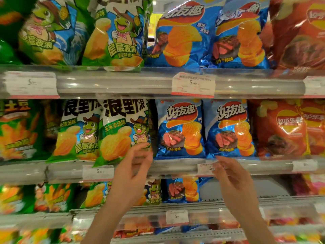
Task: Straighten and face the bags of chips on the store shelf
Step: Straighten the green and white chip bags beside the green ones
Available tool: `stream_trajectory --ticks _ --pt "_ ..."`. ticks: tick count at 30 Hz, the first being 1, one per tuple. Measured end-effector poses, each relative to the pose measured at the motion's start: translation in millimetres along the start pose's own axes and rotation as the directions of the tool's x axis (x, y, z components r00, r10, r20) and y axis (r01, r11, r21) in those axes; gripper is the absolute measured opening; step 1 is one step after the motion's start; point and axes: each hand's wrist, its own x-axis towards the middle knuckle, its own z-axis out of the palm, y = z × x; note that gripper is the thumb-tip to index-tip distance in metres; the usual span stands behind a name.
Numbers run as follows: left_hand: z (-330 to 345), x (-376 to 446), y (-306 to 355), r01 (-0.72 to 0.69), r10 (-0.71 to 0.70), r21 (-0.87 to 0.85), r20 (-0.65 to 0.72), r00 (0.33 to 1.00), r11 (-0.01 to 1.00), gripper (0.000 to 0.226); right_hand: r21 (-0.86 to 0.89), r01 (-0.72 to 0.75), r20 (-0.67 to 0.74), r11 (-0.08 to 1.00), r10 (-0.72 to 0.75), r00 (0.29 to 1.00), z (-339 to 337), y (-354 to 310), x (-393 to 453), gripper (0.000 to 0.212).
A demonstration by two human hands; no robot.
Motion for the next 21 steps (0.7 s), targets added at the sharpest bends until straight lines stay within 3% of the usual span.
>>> stream_trajectory --ticks 10,21 --pt "-73 -28 -38 0.09 -0.09 -0.078 0.005 0.996 0.993 0.019 -0.042 -0.094 -0.016 0.995 0.093 0.996 49 -19 -69 0.013" --pt "-104 -49 -22 0.078 -0.087 -0.079 -0.116 0.989 0.994 0.016 0.055 -0.018 0.092 0.998 0.013 0.996 60 -44 -75 0.011"
